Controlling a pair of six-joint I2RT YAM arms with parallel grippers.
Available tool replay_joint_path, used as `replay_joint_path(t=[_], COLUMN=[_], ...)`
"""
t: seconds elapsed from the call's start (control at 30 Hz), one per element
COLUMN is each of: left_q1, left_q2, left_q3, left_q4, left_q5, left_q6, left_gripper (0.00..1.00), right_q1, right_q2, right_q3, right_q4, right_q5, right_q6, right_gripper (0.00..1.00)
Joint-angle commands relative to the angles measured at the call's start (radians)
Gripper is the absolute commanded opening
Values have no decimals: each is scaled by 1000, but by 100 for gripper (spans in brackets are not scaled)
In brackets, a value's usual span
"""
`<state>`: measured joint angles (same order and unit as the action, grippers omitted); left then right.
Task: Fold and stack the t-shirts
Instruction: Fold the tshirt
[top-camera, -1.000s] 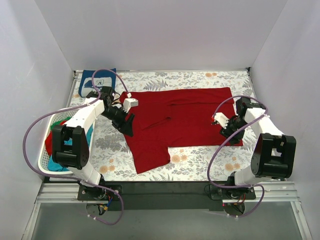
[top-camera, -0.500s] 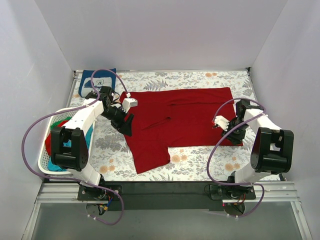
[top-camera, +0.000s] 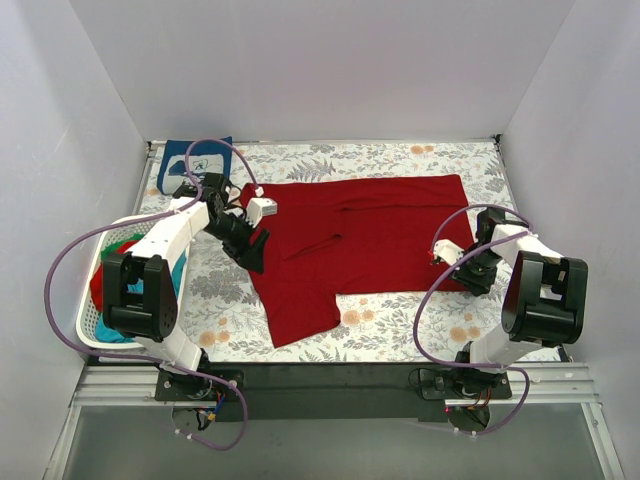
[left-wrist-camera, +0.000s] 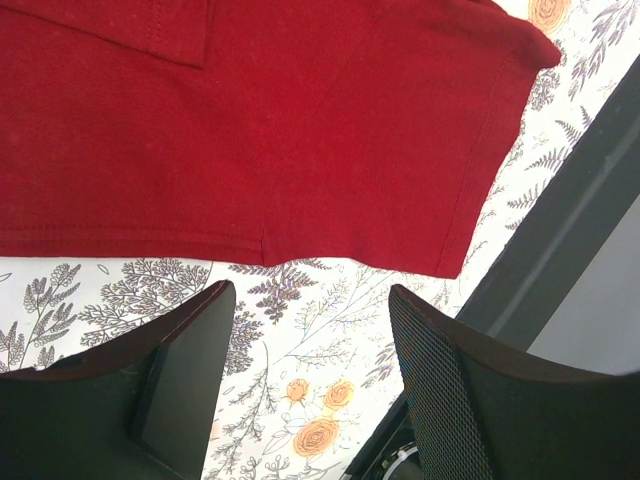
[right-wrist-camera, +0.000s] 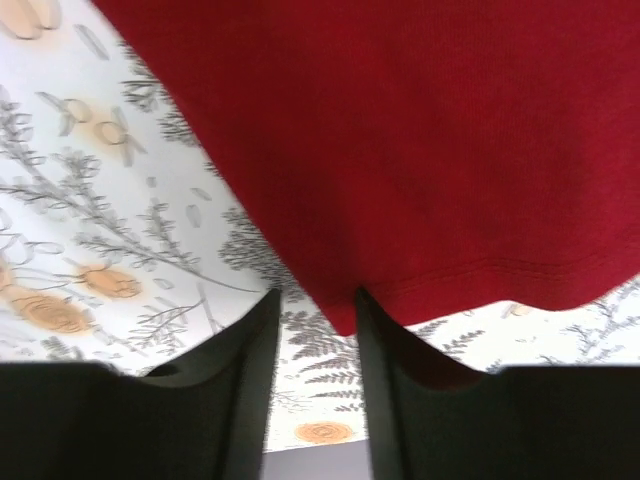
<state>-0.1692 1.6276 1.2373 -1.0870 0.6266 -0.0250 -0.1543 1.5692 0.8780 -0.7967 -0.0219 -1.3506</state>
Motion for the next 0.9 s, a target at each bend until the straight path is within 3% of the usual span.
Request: replay_joint_path(t=[0.0,0.07,0.1,0.2,0.47,0.87], left_q1=[-15,-19,-23,-47,-150,-297], left_q2=[-28,-28,-29,-40,-136,-134], left_q3=[-6,-6,-10,-25,-157,-269], left_q4=[19,19,21,22,65,242], left_q5=[-18,-22,-18,-25,-65,-198], left_q6=[22,20,22,48,126,33], left_gripper=[62,62,62,61,55,46], right_q1=[-4,-2,-2,-2,-4,-2], right_q2=[26,28,26,19,-43,-37], right_q3=[-37,-59,-66,-67,10,70], right_q4=[77,89,96,99,8,-70], right_q5=[-6,-3,-1,4,-27,-52], right_q6=[-21,-22,-24,-15,-15,5], right_gripper=[39,32,19,2,1,1])
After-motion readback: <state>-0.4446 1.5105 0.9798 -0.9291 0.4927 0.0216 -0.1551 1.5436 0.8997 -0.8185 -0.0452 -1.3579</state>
